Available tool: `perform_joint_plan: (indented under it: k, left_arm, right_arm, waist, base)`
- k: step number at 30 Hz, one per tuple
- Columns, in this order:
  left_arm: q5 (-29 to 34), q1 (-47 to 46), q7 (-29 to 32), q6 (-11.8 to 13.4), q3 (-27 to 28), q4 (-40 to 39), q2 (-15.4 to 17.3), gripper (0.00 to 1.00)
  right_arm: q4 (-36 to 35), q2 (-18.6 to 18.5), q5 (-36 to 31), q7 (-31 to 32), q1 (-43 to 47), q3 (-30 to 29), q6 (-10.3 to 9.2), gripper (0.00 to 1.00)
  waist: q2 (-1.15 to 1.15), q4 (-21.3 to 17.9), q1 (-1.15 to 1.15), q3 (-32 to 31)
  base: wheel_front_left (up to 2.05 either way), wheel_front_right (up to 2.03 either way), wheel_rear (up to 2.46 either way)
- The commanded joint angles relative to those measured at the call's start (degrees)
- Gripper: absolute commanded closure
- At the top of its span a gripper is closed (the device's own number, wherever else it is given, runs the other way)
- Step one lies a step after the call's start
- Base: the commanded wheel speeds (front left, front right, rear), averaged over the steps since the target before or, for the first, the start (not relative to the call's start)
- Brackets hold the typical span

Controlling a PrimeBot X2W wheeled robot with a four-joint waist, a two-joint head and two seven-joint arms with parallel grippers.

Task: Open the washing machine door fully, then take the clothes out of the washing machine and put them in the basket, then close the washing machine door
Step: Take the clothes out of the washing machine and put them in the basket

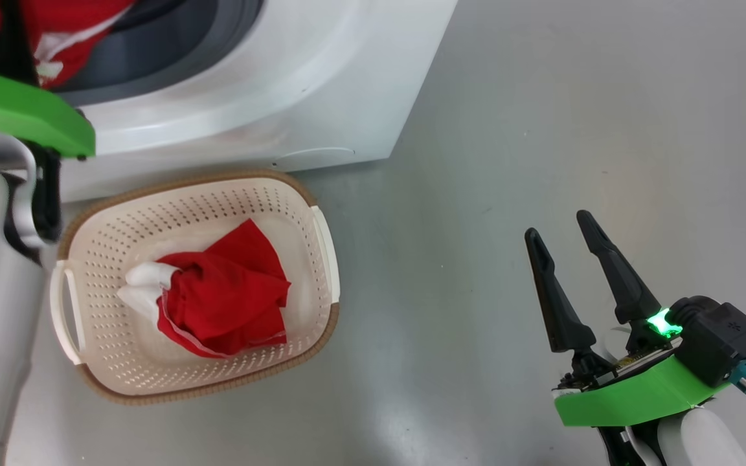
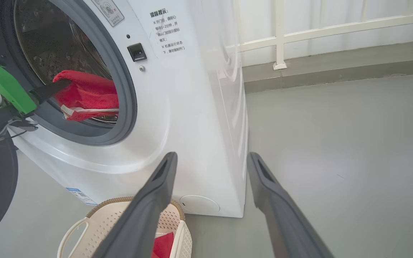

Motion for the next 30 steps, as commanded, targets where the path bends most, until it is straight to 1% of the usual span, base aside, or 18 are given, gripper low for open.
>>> perform_joint_plan:
  k: [1, 5, 6, 12, 20, 30]
  left_arm:
    - [-0.36, 2.4, 0.41, 1.11, 1.69, -4.35, 3.16, 1.0]
    - [-0.57, 6.49, 1.36, 2.87, 1.75, -11.12, 3.69, 1.0]
    - [-0.57, 6.49, 1.36, 2.87, 1.75, -11.12, 3.69, 1.0]
    - [-1.11, 12.29, 2.4, 5.53, 2.08, -20.25, 4.04, 1.0]
    - [-0.67, 22.1, 3.45, 9.84, 2.01, -32.83, 4.95, 1.0]
    - [0.76, 30.02, 6.59, 14.65, 1.73, -47.91, 6.93, 1.0]
  right_arm:
    - [-1.44, -0.49, -0.39, 0.06, 0.57, 0.98, 0.35, 0.0]
    - [-1.61, -0.49, -0.3, 0.02, 1.08, 0.34, 0.35, 0.0]
    - [-1.61, -0.49, -0.3, 0.02, 1.08, 0.34, 0.35, 0.0]
    - [-2.05, -0.49, -0.01, -0.22, 2.16, -1.06, 0.35, 0.0]
    - [-1.8, -0.49, 0.52, -0.21, 3.94, -1.56, 0.35, 0.0]
    - [-1.83, -0.49, 0.64, 0.03, 5.22, -1.67, 0.35, 0.0]
  waist:
    - [0.0, 0.4, 0.0, -1.38]
    - [0.0, 0.99, 0.0, -2.62]
    - [0.0, 0.99, 0.0, -2.62]
    - [0.0, 2.44, 0.0, -4.91]
    - [0.0, 3.14, 0.0, -9.02]
    - [0.0, 3.92, 0.0, -12.23]
  base:
    - [0.0, 0.0, 0.0]
    - [0.0, 0.0, 0.0]
    - [0.0, 0.0, 0.0]
    - [0.0, 0.0, 0.0]
    - [0.0, 0.0, 0.0]
    - [0.0, 0.0, 0.0]
